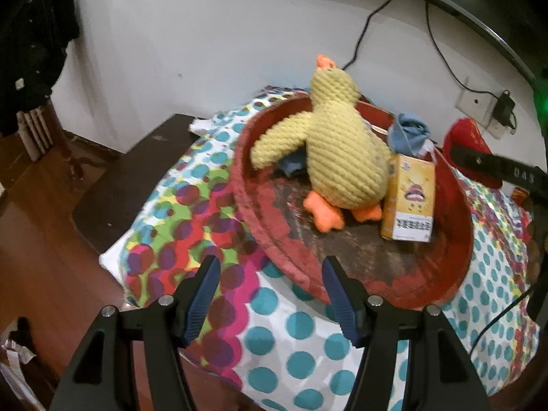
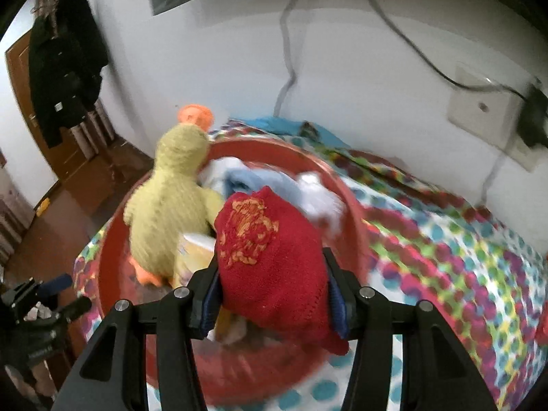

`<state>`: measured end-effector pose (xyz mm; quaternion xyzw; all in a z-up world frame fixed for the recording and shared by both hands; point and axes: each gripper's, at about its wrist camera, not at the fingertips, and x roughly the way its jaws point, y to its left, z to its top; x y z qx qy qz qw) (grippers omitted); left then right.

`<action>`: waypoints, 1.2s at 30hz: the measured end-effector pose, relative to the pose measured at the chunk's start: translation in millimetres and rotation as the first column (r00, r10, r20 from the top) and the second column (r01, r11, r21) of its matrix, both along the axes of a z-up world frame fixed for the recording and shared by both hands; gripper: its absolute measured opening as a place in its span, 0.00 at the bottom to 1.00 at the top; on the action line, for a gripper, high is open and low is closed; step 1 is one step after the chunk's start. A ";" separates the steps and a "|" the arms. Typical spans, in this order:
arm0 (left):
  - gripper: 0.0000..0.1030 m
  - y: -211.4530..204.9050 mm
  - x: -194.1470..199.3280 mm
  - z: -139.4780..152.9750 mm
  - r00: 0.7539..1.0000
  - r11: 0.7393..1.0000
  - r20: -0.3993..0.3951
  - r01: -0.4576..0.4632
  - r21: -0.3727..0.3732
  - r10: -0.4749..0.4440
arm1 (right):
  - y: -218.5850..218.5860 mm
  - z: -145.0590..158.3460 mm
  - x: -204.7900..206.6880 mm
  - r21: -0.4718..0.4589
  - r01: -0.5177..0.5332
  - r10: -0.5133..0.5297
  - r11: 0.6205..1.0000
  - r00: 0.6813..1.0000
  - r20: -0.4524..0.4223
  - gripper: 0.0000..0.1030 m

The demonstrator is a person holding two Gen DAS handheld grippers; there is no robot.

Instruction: Organize objects

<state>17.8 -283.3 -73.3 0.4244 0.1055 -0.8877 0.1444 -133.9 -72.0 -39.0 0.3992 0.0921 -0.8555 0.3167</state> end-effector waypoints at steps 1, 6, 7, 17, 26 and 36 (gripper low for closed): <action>0.62 -0.9 0.1 0.8 1.000 1.000 -0.001 -0.008 -0.017 0.008 | -7.3 2.2 0.8 0.005 -0.013 0.013 1.000 1.000 -0.008 0.51; 0.62 -4.8 -0.2 0.4 1.000 0.998 0.006 -0.026 -0.062 0.027 | -45.5 6.2 -5.9 0.021 -0.055 0.055 0.998 0.998 -0.004 0.53; 0.62 -5.2 -0.5 0.0 1.000 0.998 0.008 -0.024 -0.057 0.024 | -51.0 4.8 -7.3 0.033 -0.054 0.054 0.998 0.999 -0.006 0.54; 0.62 1.3 -3.9 -4.2 0.999 0.999 0.036 0.002 -0.045 0.000 | -60.3 1.6 -2.2 0.103 0.000 0.006 0.995 0.998 -0.055 0.85; 0.62 9.9 -0.9 7.9 0.999 0.998 0.041 -0.017 -0.068 0.020 | -34.7 30.2 53.1 0.103 0.028 -0.010 0.994 0.985 -0.173 0.97; 0.62 24.4 -8.8 5.1 0.993 0.998 0.117 -0.003 -0.057 0.010 | -5.8 9.3 117.6 0.161 0.040 -0.024 0.986 0.995 -0.094 0.99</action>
